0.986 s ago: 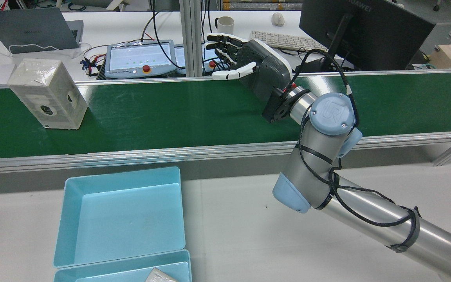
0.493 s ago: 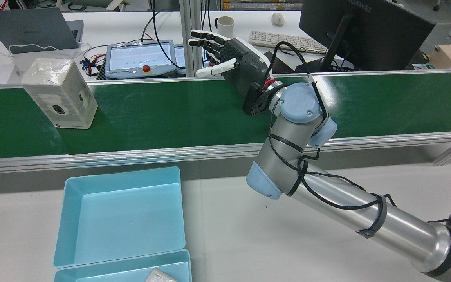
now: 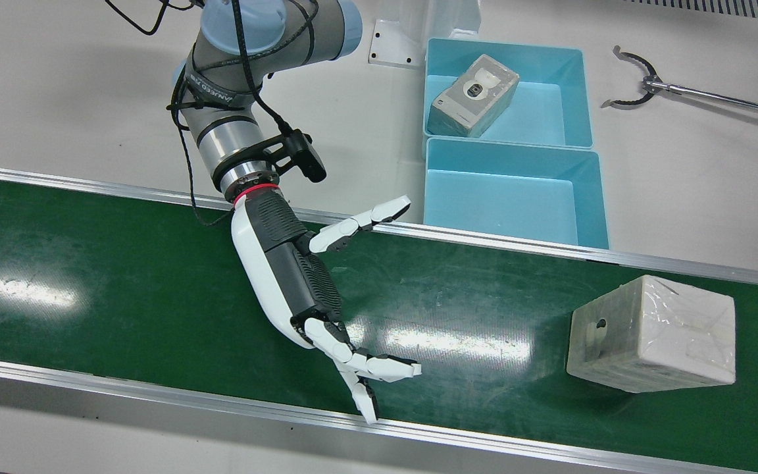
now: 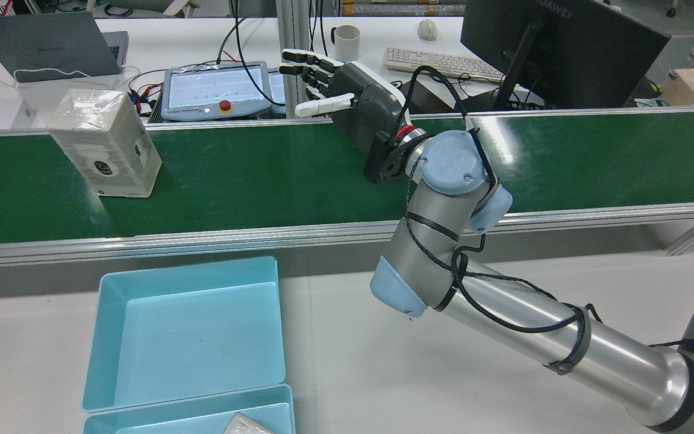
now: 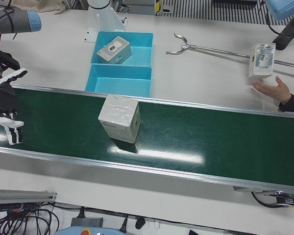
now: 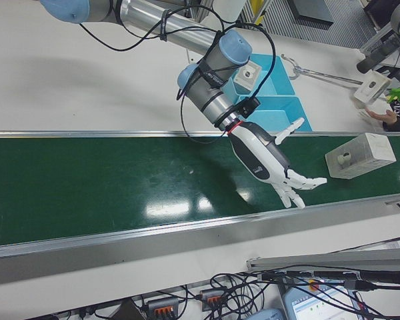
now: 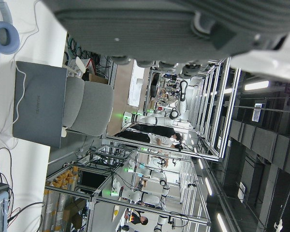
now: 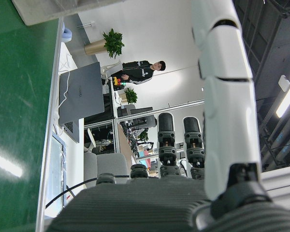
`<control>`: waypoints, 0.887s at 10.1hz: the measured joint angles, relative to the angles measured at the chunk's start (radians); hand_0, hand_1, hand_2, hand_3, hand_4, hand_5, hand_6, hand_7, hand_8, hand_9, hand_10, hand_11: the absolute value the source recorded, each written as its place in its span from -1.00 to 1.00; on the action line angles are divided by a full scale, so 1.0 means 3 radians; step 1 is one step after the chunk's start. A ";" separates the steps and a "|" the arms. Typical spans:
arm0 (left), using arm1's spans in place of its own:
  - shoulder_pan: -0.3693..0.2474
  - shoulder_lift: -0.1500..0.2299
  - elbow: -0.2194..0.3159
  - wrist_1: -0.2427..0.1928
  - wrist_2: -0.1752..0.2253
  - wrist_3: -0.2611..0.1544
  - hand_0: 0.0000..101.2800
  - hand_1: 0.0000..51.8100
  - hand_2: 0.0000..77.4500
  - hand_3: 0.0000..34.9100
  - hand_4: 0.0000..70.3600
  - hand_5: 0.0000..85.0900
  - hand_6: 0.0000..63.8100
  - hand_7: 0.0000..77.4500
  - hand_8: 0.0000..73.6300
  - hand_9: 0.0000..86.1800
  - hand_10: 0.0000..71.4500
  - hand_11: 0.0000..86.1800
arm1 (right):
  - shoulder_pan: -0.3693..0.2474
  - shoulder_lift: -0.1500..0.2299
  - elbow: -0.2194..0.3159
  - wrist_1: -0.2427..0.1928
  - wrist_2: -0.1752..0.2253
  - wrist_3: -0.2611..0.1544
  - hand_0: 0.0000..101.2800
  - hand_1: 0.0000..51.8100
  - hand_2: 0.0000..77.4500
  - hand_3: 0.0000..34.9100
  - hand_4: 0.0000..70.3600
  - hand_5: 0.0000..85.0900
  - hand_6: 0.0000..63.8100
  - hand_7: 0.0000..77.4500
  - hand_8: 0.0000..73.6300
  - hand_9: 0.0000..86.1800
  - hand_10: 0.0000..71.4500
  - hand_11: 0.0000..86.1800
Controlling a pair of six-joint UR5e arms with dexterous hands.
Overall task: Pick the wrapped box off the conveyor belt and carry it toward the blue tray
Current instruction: 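Close the right hand's fingers around the wrapped white box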
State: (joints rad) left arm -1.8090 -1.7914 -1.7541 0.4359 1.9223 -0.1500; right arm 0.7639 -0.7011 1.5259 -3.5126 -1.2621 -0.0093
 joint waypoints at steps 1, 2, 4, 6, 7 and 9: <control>0.0000 0.0000 0.0000 0.0000 0.0000 0.0000 -1.00 -1.00 -0.99 -1.00 -1.00 -0.99 -1.00 -0.99 -0.99 -1.00 -1.00 -0.99 | -0.0045 0.0016 0.0022 -0.0016 0.0016 -0.0006 -0.01 -0.28 -0.72 -0.36 -0.49 -0.56 -0.71 -0.35 -0.99 -0.90 -1.00 -0.97; 0.0000 0.0000 0.0000 0.0000 0.0000 0.0000 -1.00 -1.00 -0.97 -1.00 -1.00 -0.99 -1.00 -0.99 -0.99 -1.00 -0.98 -1.00 | -0.0089 0.0029 0.0034 -0.0024 0.0047 -0.0011 0.05 -0.31 -0.66 -0.36 -0.50 -0.55 -0.68 -0.31 -0.99 -0.87 -1.00 -0.97; 0.0000 0.0000 0.0000 0.0000 0.0000 0.0000 -1.00 -1.00 -0.99 -1.00 -1.00 -0.97 -1.00 -0.99 -0.99 -1.00 -1.00 -0.99 | -0.0172 0.0020 0.0026 -0.0026 0.0090 -0.0032 0.05 -0.22 -0.59 -0.43 -0.46 -0.54 -0.66 -0.28 -0.96 -0.84 -1.00 -0.97; 0.0000 0.0000 0.0000 0.0000 0.0000 0.0000 -1.00 -1.00 -0.99 -1.00 -1.00 -0.99 -1.00 -0.99 -0.99 -1.00 -0.98 -1.00 | -0.0241 0.0031 -0.0021 -0.0004 0.0172 -0.0072 0.03 -0.22 -0.52 -0.30 -0.52 -0.54 -0.73 -0.28 -0.96 -0.85 -1.00 -0.97; 0.0000 0.0000 0.0000 0.0000 0.0000 0.0000 -1.00 -1.00 -0.97 -1.00 -1.00 -0.97 -1.00 -0.99 -0.99 -1.00 -0.98 -1.00 | -0.0263 0.0092 -0.0059 -0.0007 0.0217 -0.0093 0.03 -0.22 -0.52 -0.30 -0.52 -0.54 -0.68 -0.32 -0.97 -0.85 -1.00 -0.97; 0.0000 0.0000 0.0000 0.0000 0.0000 0.0000 -1.00 -1.00 -0.97 -1.00 -1.00 -0.97 -1.00 -0.99 -0.99 -1.00 -1.00 -0.99 | -0.0281 0.0245 -0.0178 -0.0017 0.0264 -0.0125 0.04 -0.22 -0.54 -0.33 -0.52 -0.54 -0.68 -0.32 -0.97 -0.85 -1.00 -0.97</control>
State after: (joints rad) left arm -1.8090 -1.7914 -1.7541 0.4359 1.9223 -0.1500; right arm 0.6796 -0.6275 1.4724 -3.5177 -1.1830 -0.0467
